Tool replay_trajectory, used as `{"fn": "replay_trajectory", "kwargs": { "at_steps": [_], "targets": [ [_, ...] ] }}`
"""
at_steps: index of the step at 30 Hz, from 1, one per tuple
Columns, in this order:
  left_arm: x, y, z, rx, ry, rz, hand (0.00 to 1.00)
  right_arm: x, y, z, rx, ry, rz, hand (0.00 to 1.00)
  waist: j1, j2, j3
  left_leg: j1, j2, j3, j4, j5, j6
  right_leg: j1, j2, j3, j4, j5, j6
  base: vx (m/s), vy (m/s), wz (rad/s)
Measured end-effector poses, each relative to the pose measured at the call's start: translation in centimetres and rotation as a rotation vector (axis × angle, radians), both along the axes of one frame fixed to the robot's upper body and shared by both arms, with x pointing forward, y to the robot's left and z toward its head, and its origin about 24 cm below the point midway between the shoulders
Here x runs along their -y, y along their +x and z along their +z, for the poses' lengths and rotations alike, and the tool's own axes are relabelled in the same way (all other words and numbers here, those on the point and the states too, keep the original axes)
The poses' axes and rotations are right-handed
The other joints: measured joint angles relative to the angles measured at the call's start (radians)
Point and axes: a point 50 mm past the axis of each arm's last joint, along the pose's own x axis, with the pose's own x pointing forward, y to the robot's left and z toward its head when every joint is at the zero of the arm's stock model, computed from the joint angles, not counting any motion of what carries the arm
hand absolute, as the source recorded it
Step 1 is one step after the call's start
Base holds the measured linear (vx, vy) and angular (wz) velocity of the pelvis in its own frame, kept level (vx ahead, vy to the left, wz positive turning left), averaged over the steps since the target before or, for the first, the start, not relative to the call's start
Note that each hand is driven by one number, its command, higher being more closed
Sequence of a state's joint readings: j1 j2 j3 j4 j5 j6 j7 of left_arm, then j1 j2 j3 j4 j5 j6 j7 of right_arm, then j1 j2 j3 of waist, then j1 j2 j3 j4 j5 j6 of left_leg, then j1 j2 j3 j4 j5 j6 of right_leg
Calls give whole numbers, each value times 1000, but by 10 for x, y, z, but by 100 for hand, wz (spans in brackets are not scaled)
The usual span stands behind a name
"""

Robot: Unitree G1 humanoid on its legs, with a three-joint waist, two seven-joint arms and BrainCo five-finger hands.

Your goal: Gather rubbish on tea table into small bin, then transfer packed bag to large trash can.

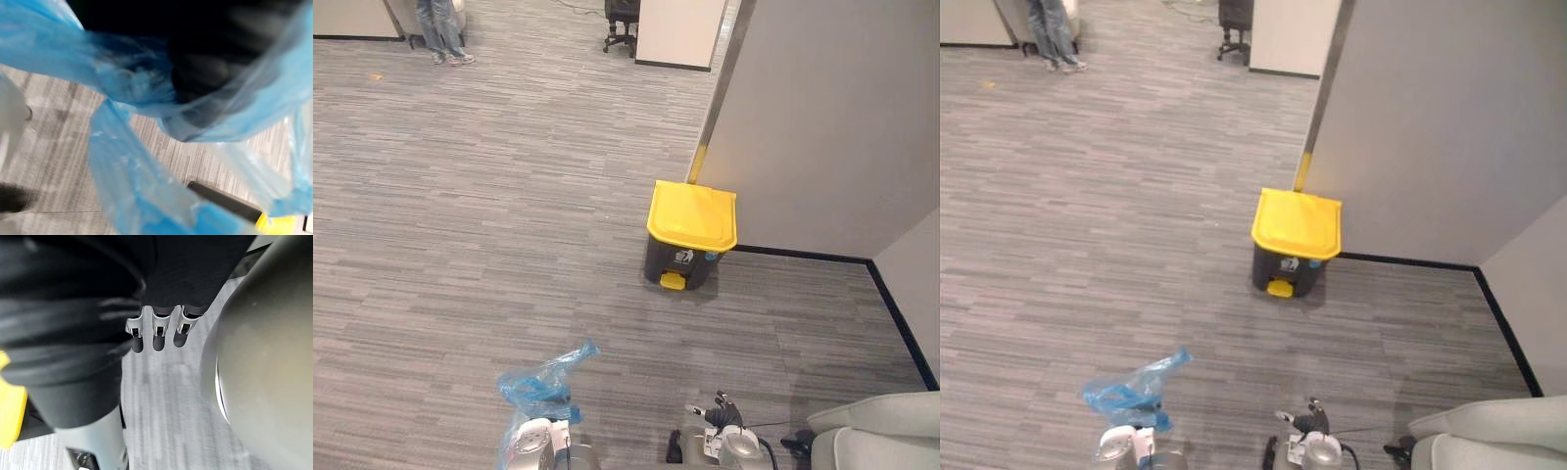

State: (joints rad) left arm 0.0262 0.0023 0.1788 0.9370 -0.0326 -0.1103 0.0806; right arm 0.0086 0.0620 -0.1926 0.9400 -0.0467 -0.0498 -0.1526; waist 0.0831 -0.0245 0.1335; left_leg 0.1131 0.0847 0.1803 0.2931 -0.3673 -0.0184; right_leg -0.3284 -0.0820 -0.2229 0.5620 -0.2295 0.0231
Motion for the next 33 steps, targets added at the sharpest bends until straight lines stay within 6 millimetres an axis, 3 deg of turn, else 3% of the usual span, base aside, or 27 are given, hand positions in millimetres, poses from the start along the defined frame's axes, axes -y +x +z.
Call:
{"fn": "replay_trajectory", "kwargs": {
  "at_steps": [1, 2, 5, 6, 7, 8, 10, 13, 14, 16, 17, 18, 20, 23, 24, 25, 26, 28, 29, 32, 33],
  "targets": [
    [-1, 0, 0, 0, 2, -1, 100, 0, -1, 0, -3, -1, 1, 0, -1, -5, -2, 14, -6, -4, -13, -4, -9, 2, 6, 8, -65, 33, -1, 447, -162, 22],
    [1, -2, -2, -13, -4, 4, 100, 4, -2, -1, -12, -11, 1, 0, -11, 3, -5, 52, 7, -36, -34, -17, -29, 11, 27, 13, -80, 98, -51, 500, -161, 17],
    [6, -4, -4, -23, -25, 19, 100, 8, 6, 0, -7, -18, -2, 0, -16, 44, -18, 24, 45, -112, 45, 1, -35, 33, 60, -21, -82, 38, -77, 561, -208, 18],
    [7, -3, -4, -19, -36, 35, 100, 8, 4, -1, -13, -15, -3, 0, -24, 56, -10, -71, 70, -158, 277, 46, -45, 102, 88, -40, -132, 23, -93, 483, -191, 21],
    [7, -2, -3, -16, -37, 34, 100, 7, 3, -1, -17, -14, -1, 0, -21, 55, -6, -107, 76, -167, 361, 76, -44, 126, 93, -41, -153, 22, -95, 549, -184, 19],
    [8, -1, -3, -12, -41, 32, 100, 4, 3, -2, -22, -10, 12, 0, -13, 50, 3, -200, 104, -169, 588, 106, -39, 205, 109, -40, -208, 20, -99, 344, -77, -1],
    [7, 2, -1, 6, -37, 31, 100, 2, 2, -3, -30, -6, 14, 0, -3, 39, 11, -290, 121, -146, 718, 89, -42, 294, 116, -31, -262, 15, -107, 377, -46, -17],
    [8, 9, 4, 40, -38, 26, 100, 3, 5, -1, -19, -6, 3, 0, 17, 28, 15, -383, 140, -90, 611, 55, -39, 382, 114, -11, -335, 15, -104, 326, 34, -31],
    [10, 15, 6, 58, -45, 16, 100, 4, 5, -1, -17, -8, -1, 0, 19, 27, 15, -415, 131, -73, 472, 55, -34, 410, 105, -7, -362, 10, -81, 294, 143, -14],
    [14, 16, 6, 62, -54, 5, 100, 6, 3, -2, -25, -15, -8, 0, 21, 34, 14, -428, 111, -62, 279, 106, -33, 435, 94, -4, -376, -7, -50, 255, 168, -8],
    [17, 16, 6, 64, -60, 6, 100, 8, -1, -3, -37, -17, -18, 0, 24, 42, 14, -424, 93, -75, 191, 243, -47, 443, 94, 10, -372, -27, -20, 264, 241, -5],
    [13, 16, 6, 63, -50, 3, 100, 2, -3, -4, -48, -1, -23, 0, 28, 13, 5, -409, 54, -58, 168, 230, -34, 443, 59, 35, -374, -40, -2, 279, 238, -5],
    [11, 16, 6, 62, -44, 2, 100, -1, -2, -4, -45, 11, -22, 0, 32, -12, -9, -401, 28, -18, 174, 198, -11, 441, 21, 58, -361, -48, 14, 411, 283, -20],
    [10, 11, 4, 43, -45, 1, 100, -1, 2, -2, -25, 11, -19, 0, 33, 2, -5, -340, 18, 27, 177, 148, 11, 422, -10, 102, -244, -42, 26, 242, 185, -31],
    [11, 9, 3, 36, -42, -10, 100, 0, 2, -1, -21, 10, -19, 0, 32, 8, -3, -304, 13, 37, 170, 126, 17, 388, -24, 113, -125, -35, 37, 299, 234, -32],
    [10, 9, 3, 29, -32, -36, 100, 1, -2, -2, -25, 10, -18, 0, 32, 10, -3, -270, 11, 45, 170, 95, 22, 288, -45, 129, 99, 1, 74, 195, 144, -20],
    [10, 8, 3, 27, -30, -36, 100, 1, -2, -2, -26, 10, -18, 0, 32, 10, -3, -265, 11, 46, 170, 92, 23, 275, -47, 131, 128, 10, 73, 256, 107, -11],
    [4, 1, -1, -9, -19, -28, 100, 2, -10, -5, -43, 13, -23, 0, 26, 14, 0, -194, 10, 52, 157, 53, 26, 153, -57, 116, 339, -13, 51, 259, 39, -7],
    [4, 0, -1, -13, -16, -26, 100, 2, -10, -5, -40, 10, -20, 0, 26, 12, -1, -182, 10, 53, 150, 52, 23, 139, -56, 113, 345, -22, 47, 287, -30, -1],
    [4, -2, -3, -22, -19, -24, 100, 1, -7, -4, -33, 7, -12, 0, 11, 4, -2, -90, 12, 46, 80, 52, 22, 81, -34, 34, 225, -64, 15, 298, -100, 24],
    [4, -2, -3, -21, -21, -23, 100, 1, -6, -4, -32, 7, -12, 0, 3, 0, -5, -64, 10, 24, 54, 45, -3, 84, -5, 29, 29, -26, 3, 205, -109, 35]
  ]
}}
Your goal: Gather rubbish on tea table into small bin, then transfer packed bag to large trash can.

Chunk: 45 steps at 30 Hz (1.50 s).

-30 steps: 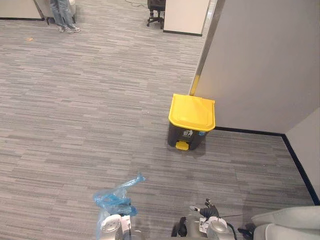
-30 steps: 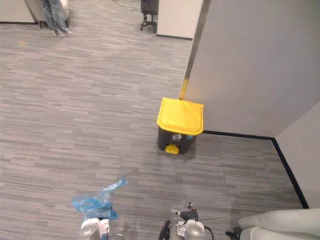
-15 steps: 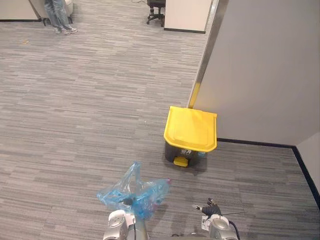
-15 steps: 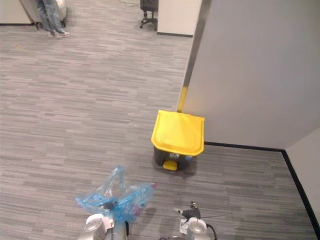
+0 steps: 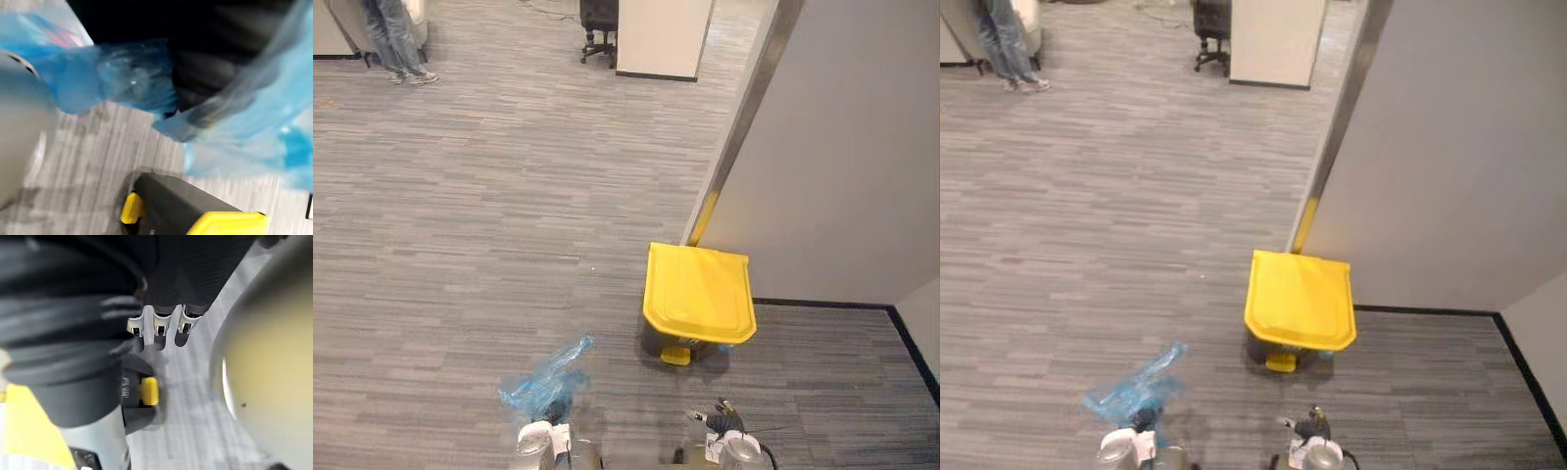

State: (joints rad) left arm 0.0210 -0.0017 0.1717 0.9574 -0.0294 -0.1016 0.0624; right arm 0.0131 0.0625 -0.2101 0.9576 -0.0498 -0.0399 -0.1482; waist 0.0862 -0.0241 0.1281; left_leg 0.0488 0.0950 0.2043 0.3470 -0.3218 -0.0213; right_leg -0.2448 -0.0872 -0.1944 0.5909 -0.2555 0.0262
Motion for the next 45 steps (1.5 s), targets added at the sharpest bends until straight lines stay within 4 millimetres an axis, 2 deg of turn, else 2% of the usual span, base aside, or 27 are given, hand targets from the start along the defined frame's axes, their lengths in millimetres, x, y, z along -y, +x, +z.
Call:
{"fn": "replay_trajectory", "kwargs": {
  "at_steps": [1, 2, 5, 6, 7, 9, 11, 13, 14, 15, 16, 17, 21, 24, 31, 34, 36, 38, 40, 42, 43, 44, 45],
  "targets": [
    [-1, 0, 0, -1, 1, 0, 100, 0, -1, -1, -5, 1, 0, 0, 0, -7, -3, 4, -9, -7, -2, -6, -10, 3, 7, 7, -69, 43, -6, 342, -178, 43],
    [1, -3, -2, -19, -5, 2, 100, 3, -7, -3, -26, -2, -7, 0, -2, -10, -15, 13, -11, -36, -1, -21, -32, 12, 15, 7, -117, 76, -76, 281, -113, 19],
    [8, -5, -4, -26, -21, 1, 100, 13, -6, -2, -23, -24, -24, 0, 0, 41, -27, 14, 25, -82, -16, -19, -36, 42, 60, -19, -168, 74, -78, 327, -135, 14],
    [9, -5, -4, -25, -26, 3, 100, 11, -7, -3, -30, -18, -22, 0, 0, 48, -25, 4, 45, -94, 32, -10, -50, 74, 76, -30, -202, 70, -85, 307, -132, 19],
    [9, -5, -4, -25, -28, 5, 100, 11, -7, -3, -31, -18, -22, 0, -1, 49, -24, -12, 50, -106, 72, -8, -52, 88, 80, -35, -215, 69, -86, 267, -121, 23],
    [13, -1, -2, -10, -41, 5, 100, 10, -10, -5, -44, -14, -23, 0, 6, 47, -20, -141, 86, -152, 398, 21, -47, 188, 96, -51, -287, 68, -100, 226, -53, 15],
    [13, 1, -1, 1, -41, 4, 100, 9, -10, -5, -44, -11, -22, 0, 7, 43, -14, -177, 107, -124, 449, -3, -39, 244, 97, -45, -322, 66, -104, 188, 66, -12],
    [15, 3, 0, 9, -46, 1, 100, 9, -9, -4, -41, -12, -23, 0, 6, 41, -11, -208, 122, -98, 369, -10, -43, 263, 89, -31, -340, 66, -104, 128, 135, -25],
    [18, 3, 0, 9, -54, 0, 100, 11, -9, -4, -41, -18, -26, 0, 5, 54, -18, -213, 124, -103, 220, 38, -33, 260, 89, -17, -342, 66, -91, 92, 217, -36],
    [20, 1, -2, 0, -59, -4, 100, 13, -12, -5, -54, -25, -29, 0, 6, 62, -32, -206, 112, -116, 136, 45, -77, 247, 89, 6, -342, 64, -62, 118, 256, -36],
    [20, 2, -1, 1, -56, -10, 100, 11, -12, -6, -57, -18, -30, 0, 8, 51, -34, -199, 96, -105, 116, 54, -68, 244, 81, 21, -349, 71, -50, 111, 212, -33],
    [15, 1, -1, 0, -40, -11, 100, 5, -13, -6, -61, -1, -29, 0, 5, 25, -39, -175, 68, -78, 68, 71, -54, 246, 50, 43, -373, 86, -28, 106, 204, -26],
    [12, -1, -2, -11, -27, -22, 100, 2, -17, -8, -68, 11, -30, 0, 3, 15, -49, -140, 21, -49, 35, 72, -51, 273, 10, 69, -419, 110, 9, 76, 171, -15],
    [7, -7, -5, -34, -9, -35, 100, 1, -19, -9, -75, 17, -30, 0, 4, 14, -59, -116, 11, -18, 17, 73, -47, 280, 1, 101, -443, 124, 26, 44, 75, -23],
    [2, -12, -6, -49, 1, -26, 100, 3, -17, -8, -68, 9, -27, 0, 5, 26, -57, -120, 32, 18, 36, 54, -33, 244, 20, 148, -435, 140, 27, -24, 9, -25],
    [2, -10, -6, -44, 1, -25, 100, 8, -11, -6, -55, -9, -12, 0, 9, 33, -37, -124, 47, 33, 112, -6, -19, 194, 13, 167, -278, 79, 56, -50, 36, -28],
    [-4, -10, -5, -44, 15, -20, 100, 9, -3, -3, -32, -14, -5, 0, 2, 32, -4, -88, 44, 32, 136, -40, 6, 86, -23, 109, -17, 55, 78, -60, 36, -2],
    [-10, -12, -5, -50, 31, -18, 100, 6, -4, -3, -38, -13, 10, 0, 3, 8, 2, -50, 48, 33, 135, -53, 8, 59, -40, 42, 0, 32, 62, 30, -35, 4],
    [-16, -14, -5, -59, 45, -17, 100, 4, -1, -2, -30, -10, 19, 0, 5, -3, 8, -40, 56, 30, 135, -64, 6, 7, -39, -3, -66, 50, 51, 83, -72, 0],
    [-18, -15, -6, -68, 50, -18, 100, 7, 8, 1, -8, -19, 21, 0, 2, -2, 30, -28, 67, 31, 153, -85, -6, -48, -30, -39, -184, 159, 34, 206, -100, 2],
    [-17, -15, -6, -65, 50, -19, 100, 8, 7, 0, -12, -23, 21, 0, 3, -4, 29, -28, 66, 31, 161, -91, -14, -22, -26, -50, -220, 178, 35, 260, -87, -12],
    [-18, -8, -4, -48, 53, -23, 100, 9, 7, 0, -17, -28, 24, 0, 21, -6, 40, -27, 66, 24, 190, -101, -42, 24, -19, -61, -287, 306, -42, 206, -61, -27],
    [-14, -3, -3, -35, 44, -26, 100, 12, 14, 3, 2, -39, 28, 0, 24, 23, 69, -30, 84, -2, 213, -103, -51, 25, -6, -64, -253, 301, -48, 208, -89, -27]
  ]
}}
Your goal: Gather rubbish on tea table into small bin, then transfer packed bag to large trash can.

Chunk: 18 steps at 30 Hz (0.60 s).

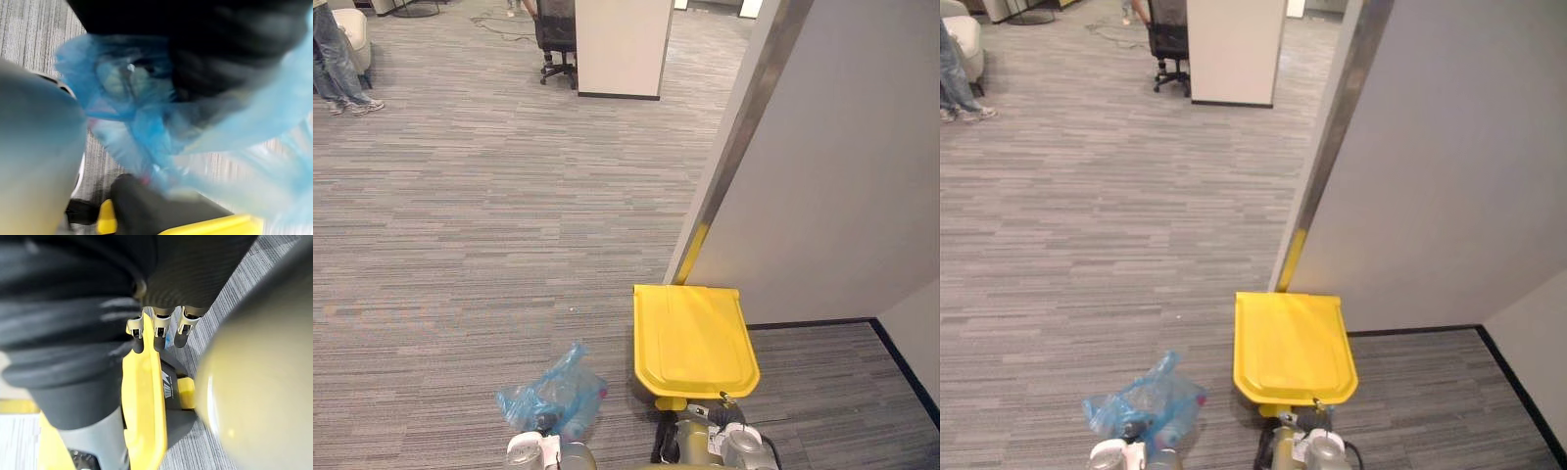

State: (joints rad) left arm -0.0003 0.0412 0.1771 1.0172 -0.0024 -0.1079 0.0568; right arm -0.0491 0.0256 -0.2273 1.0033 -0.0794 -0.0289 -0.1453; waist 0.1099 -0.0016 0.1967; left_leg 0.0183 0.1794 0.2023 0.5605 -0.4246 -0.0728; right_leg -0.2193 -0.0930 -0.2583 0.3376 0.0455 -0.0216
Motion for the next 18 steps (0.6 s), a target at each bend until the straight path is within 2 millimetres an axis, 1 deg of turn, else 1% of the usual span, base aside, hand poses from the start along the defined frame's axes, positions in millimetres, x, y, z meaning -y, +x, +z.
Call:
{"fn": "replay_trajectory", "kwargs": {
  "at_steps": [1, 3, 4, 5, 6, 7, 8, 9, 11, 12, 14, 16, 17, 18],
  "targets": [
    [6, 6, 1, 15, -15, -6, 100, 2, 7, 3, 19, -8, -6, 0, -5, 10, 23, 1, 0, -22, 11, 0, 0, -10, 0, 4, 45, -40, -1, 112, -93, -6],
    [8, 13, 4, 37, -16, -9, 100, 5, 5, 3, 18, -15, -18, 0, -9, 5, 33, 5, -1, -48, 12, -3, -4, -28, 3, 18, 106, -92, 3, 108, -109, 16],
    [9, 16, 5, 46, -19, -15, 100, 5, 4, 3, 16, -11, -31, 0, -10, 6, 33, 3, 3, -81, 19, -18, -9, -31, 8, 18, 137, -122, 7, 121, -149, 33],
    [11, 20, 7, 59, -20, -22, 100, 6, 3, 2, 16, -10, -43, 0, -14, 7, 31, 2, 11, -124, 22, -48, -16, -39, 19, 19, 172, -156, 14, 135, -171, 47],
    [9, 24, 9, 69, -15, -27, 100, 8, 0, 1, 11, -8, -56, 0, -6, 0, 29, -18, 27, -177, 55, -90, -52, -62, 29, 12, 234, -216, 20, 111, -159, 45],
    [9, 23, 8, 66, -13, -26, 100, 7, -1, 1, 7, -5, -60, 0, -4, -3, 24, -34, 39, -197, 76, -101, -64, -69, 34, -5, 249, -234, 14, 91, -128, 43],
    [9, 23, 8, 65, -15, -22, 100, 6, -1, 1, 7, 0, -63, 0, -5, -3, 22, -47, 43, -219, 84, -107, -73, -69, 38, -29, 248, -243, 9, 119, -161, 58],
    [8, 24, 9, 67, -10, -22, 100, 5, -3, 0, 3, 5, -73, 0, -6, -10, 14, -82, 60, -263, 80, -107, -79, -74, 55, -66, 230, -251, 1, 113, -135, 48],
    [10, 24, 8, 65, -14, -24, 100, 5, -4, -1, -3, 7, -72, 0, 2, -14, 11, -90, 75, -275, 58, -101, -88, -76, 76, -73, 209, -251, 1, 113, -126, 22],
    [11, 21, 7, 58, -19, -22, 100, 3, -4, -1, -4, 7, -62, 0, 3, -11, 7, -89, 82, -279, 33, -91, -99, -77, 83, -79, 196, -249, -2, 151, -127, 9],
    [15, 20, 6, 53, -29, -23, 100, 2, -5, -1, -8, -1, -39, 0, 1, -2, -13, -89, 91, -286, -17, -69, -109, -76, 90, -91, 177, -233, -26, 169, -102, 23],
    [17, 21, 6, 55, -29, -30, 100, 1, -4, -1, -7, -6, -21, 0, -3, 6, -24, -96, 99, -309, -45, -48, -115, -76, 96, -84, 170, -225, -37, 168, -75, 43],
    [18, 22, 7, 59, -31, -31, 100, 0, -6, -2, -10, 0, -25, 0, -4, 12, -36, -104, 107, -324, -55, -41, -118, -73, 107, -82, 155, -221, -43, 140, -62, 40],
    [19, 23, 7, 60, -33, -30, 100, -4, -6, -2, -11, 13, -24, 0, -2, 13, -40, -101, 115, -326, -65, -27, -122, -59, 113, -81, 139, -220, -44, 95, -48, 32]
  ]
}}
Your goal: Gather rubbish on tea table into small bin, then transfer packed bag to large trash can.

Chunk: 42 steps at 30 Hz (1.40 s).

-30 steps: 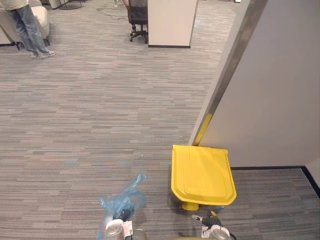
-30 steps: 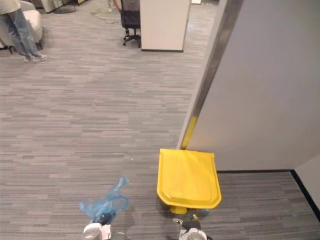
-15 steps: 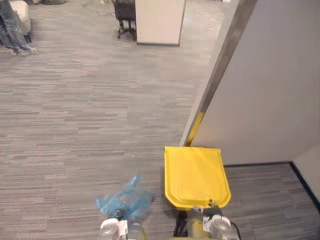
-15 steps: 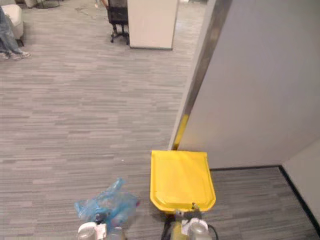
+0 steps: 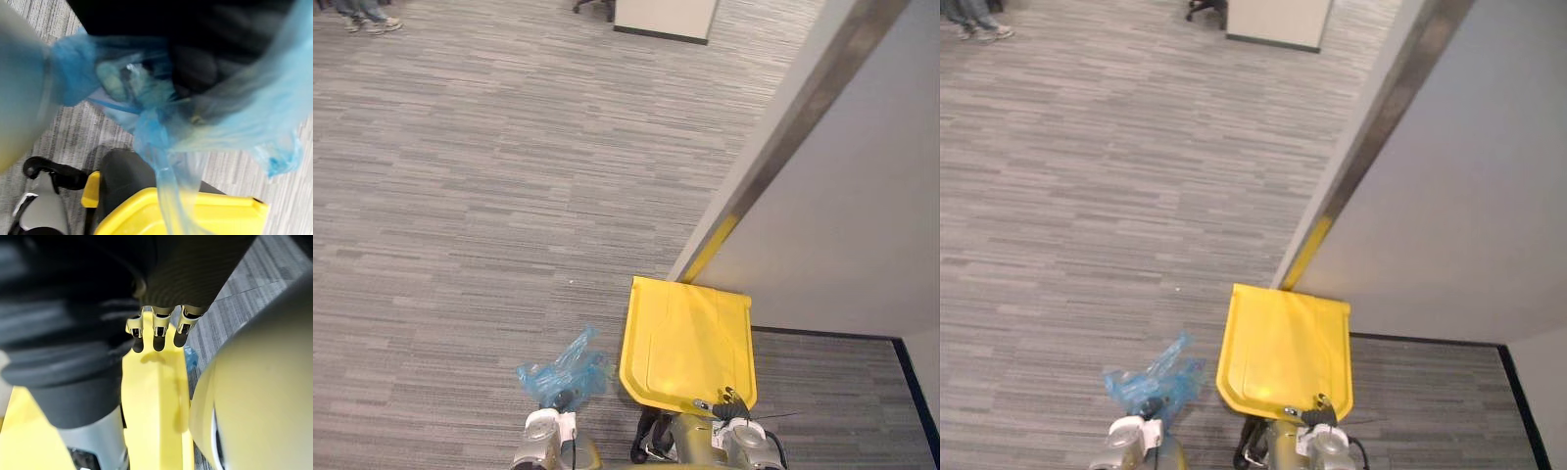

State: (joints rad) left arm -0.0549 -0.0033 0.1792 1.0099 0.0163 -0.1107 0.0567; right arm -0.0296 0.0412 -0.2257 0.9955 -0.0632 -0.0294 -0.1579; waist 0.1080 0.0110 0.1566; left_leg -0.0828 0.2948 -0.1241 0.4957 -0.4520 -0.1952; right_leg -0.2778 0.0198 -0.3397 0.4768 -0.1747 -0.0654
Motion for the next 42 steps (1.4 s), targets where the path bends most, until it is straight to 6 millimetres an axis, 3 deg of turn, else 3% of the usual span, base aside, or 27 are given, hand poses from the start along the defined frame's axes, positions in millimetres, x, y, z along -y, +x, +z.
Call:
{"fn": "replay_trajectory", "kwargs": {
  "at_steps": [4, 7, 12, 13, 14, 15, 16, 18, 19, 20, 21, 22, 23, 24, 25, 26, 28, 30, 31, 32, 34, 36, 37, 42],
  "targets": [
    [-4, -7, -3, -19, 9, 3, 100, -4, -5, -2, -14, 12, 1, 0, -1, -3, -18, 38, 7, 9, -37, 33, 1, 38, 13, 22, -39, 25, -3, 26, -23, 8],
    [-4, -15, -6, -41, 7, 5, 100, -3, -11, -4, -29, 13, -3, 0, -2, -20, -31, 72, 2, 39, -70, 62, 3, 62, 16, 57, -65, 48, 5, -62, -3, -8],
    [0, -13, -6, -45, 13, -36, 100, -2, -14, -5, -36, 10, -5, 0, -10, -43, -26, 85, -40, 101, -90, 99, 10, 68, -19, 88, -103, 97, 33, -198, 6, -10],
    [-3, -10, -4, -35, 20, -39, 100, -2, -16, -6, -42, 10, -1, 0, -11, -61, -21, 81, -66, 115, -83, 117, 31, 72, -32, 101, -145, 128, 69, -263, 15, 4],
    [2, -7, -4, -28, 8, -39, 100, 1, -17, -5, -39, 4, -6, 0, -16, -46, -23, 46, -74, 120, -45, 121, 57, 89, -31, 96, -196, 145, 112, -350, 7, -2],
    [2, -8, -4, -28, 8, -40, 100, 5, -6, 0, 5, -9, -3, 0, -11, -30, -4, 32, -55, 148, -43, 114, 52, 9, -65, 124, 140, 34, 67, -284, -4, 9],
    [-1, -11, -5, -35, 15, -39, 100, 4, -11, -1, -7, -6, -5, 0, -17, -45, -12, 35, -67, 141, -48, 125, 51, 8, -86, 138, 304, -24, 80, -311, -21, 14],
    [-6, -13, -4, -31, 26, -33, 100, 5, -20, -5, -34, -4, -10, 0, -12, -64, -23, 37, -87, 128, -67, 154, 44, 62, -125, 159, 478, -76, 121, -191, -84, 30],
    [-9, -14, -4, -28, 29, -24, 100, 4, -23, -6, -45, -1, -10, 0, -9, -76, -32, 32, -103, 128, -75, 170, 40, 97, -150, 180, 507, -73, 132, -152, -167, 9],
    [-11, -14, -3, -20, 26, -5, 100, 5, -28, -8, -62, 0, -14, 0, -5, -89, -46, 13, -117, 131, -68, 180, 35, 118, -157, 186, 450, -87, 174, -134, -118, -44],
    [-8, -20, -6, -43, 2, 23, 100, 8, -30, -9, -70, -4, -21, 0, 20, -49, -73, -23, -125, 130, -97, 195, 58, 107, -110, 186, 322, -88, 174, -134, -59, -56],
    [-6, -21, -6, -44, -4, 27, 100, 10, -30, -9, -71, -8, -23, 0, 23, -46, -77, -25, -134, 133, -113, 203, 71, 111, -105, 191, 291, -90, 168, -115, 88, -83],
    [-1, -24, -8, -49, -21, 31, 100, 14, -30, -8, -73, -21, -24, 0, 34, -28, -89, -28, -172, 141, -178, 252, 130, 135, -84, 212, 166, -90, 151, -123, 105, -88],
    [-3, -24, -8, -47, -25, 29, 100, 15, -24, -7, -61, -28, -10, 0, 39, -28, -98, -46, -184, 158, -233, 318, 142, 139, -69, 241, 46, -99, 121, -135, 58, -86],
    [-4, -24, -8, -50, -23, 28, 100, 16, -22, -6, -56, -30, -8, 0, 34, -31, -97, -60, -187, 165, -245, 329, 134, 142, -63, 248, -7, -109, 102, -171, -60, -57],
    [-1, -22, -8, -52, -29, 12, 100, 20, -20, -6, -56, -40, -7, 0, 26, -22, -93, -88, -182, 165, -253, 337, 122, 142, -51, 248, -86, -110, 58, -187, -65, -6],
    [5, -20, -8, -53, -36, -15, 100, 25, -27, -8, -84, -55, -16, 0, 13, -1, -78, -105, -170, 137, -271, 372, 112, 154, -37, 227, -150, -59, 53, -186, -15, 18],
    [1, -20, -8, -52, -31, -6, 100, 26, -30, -9, -103, -62, -19, 0, 2, -9, -68, -111, -167, 105, -293, 416, 57, 157, -38, 193, -154, -45, 49, -200, 10, 40],
    [1, -21, -8, -49, -29, -5, 100, 25, -29, -9, -100, -62, -17, 0, 2, -14, -69, -110, -166, 100, -316, 434, 55, 156, -43, 179, -165, -32, 44, -158, 40, 37],
    [-2, -19, -6, -38, -25, 1, 100, 22, -28, -9, -96, -57, -15, 0, 1, -24, -68, -118, -159, 107, -309, 436, 66, 151, -56, 160, -189, -10, 36, -137, 62, 27],
    [-3, -16, -4, -22, -25, 6, 100, 20, -24, -7, -79, -54, -12, 0, -1, -36, -50, -125, -146, 201, -121, 332, 129, 160, -91, 137, -199, 16, 53, -172, 119, 34],
    [-2, -17, -4, -25, -27, 7, 100, 21, -24, -6, -71, -57, -15, 0, -9, -38, -53, -99, -141, 230, -91, 295, 128, 161, -108, 133, -205, 25, 70, -143, 168, 26],
    [1, -21, -6, -35, -37, 9, 100, 24, -28, -7, -75, -64, -21, 0, -15, -9, -63, -52, -136, 250, -160, 250, 103, 158, -107, 136, -216, 29, 92, -161, 235, 15],
    [-14, -33, -10, -82, 4, 5, 100, 12, -33, -11, -96, -20, -24, 0, -21, -42, -79, 2, -231, 274, -307, 302, 137, 215, -159, 188, -359, 129, 151, -59, 229, -4]
  ]
}}
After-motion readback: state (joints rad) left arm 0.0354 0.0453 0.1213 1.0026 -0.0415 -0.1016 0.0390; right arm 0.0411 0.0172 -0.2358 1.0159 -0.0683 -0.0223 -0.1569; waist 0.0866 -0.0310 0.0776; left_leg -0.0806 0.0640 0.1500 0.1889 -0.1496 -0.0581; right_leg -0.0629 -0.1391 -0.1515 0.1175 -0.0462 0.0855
